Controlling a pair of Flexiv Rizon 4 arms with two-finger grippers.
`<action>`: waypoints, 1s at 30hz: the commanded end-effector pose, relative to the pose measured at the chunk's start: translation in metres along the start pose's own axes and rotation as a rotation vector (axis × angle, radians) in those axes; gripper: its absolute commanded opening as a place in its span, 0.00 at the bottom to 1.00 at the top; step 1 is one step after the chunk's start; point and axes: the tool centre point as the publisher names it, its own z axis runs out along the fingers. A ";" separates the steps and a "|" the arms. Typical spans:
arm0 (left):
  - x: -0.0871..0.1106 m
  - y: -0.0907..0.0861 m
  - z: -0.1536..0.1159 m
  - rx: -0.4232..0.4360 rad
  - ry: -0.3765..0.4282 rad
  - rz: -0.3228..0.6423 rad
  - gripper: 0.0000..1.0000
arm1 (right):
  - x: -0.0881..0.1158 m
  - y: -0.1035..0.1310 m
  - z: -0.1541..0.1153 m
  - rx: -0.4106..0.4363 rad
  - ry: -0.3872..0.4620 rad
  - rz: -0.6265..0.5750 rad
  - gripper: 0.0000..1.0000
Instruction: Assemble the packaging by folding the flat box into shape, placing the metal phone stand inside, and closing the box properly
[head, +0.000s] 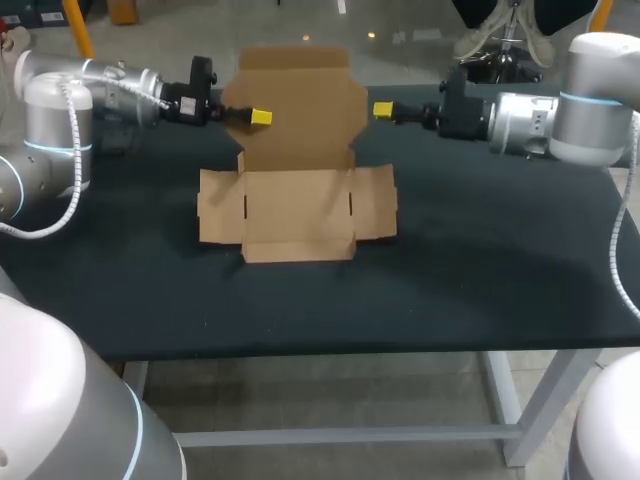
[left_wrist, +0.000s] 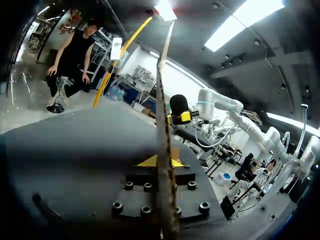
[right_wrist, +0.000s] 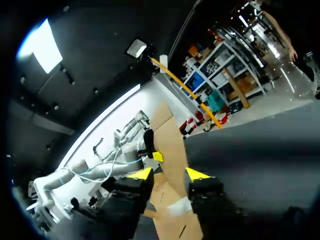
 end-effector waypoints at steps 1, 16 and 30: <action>-0.006 -0.002 -0.001 0.004 0.010 0.005 0.00 | 0.020 -0.010 -0.020 -0.006 -0.121 -0.010 0.41; -0.008 -0.015 0.005 0.005 -0.015 0.050 0.00 | 0.039 -0.038 -0.062 0.048 -0.220 -0.142 0.00; -0.006 -0.018 0.004 0.004 -0.018 0.061 0.00 | 0.041 -0.056 -0.060 0.118 -0.315 -0.208 0.00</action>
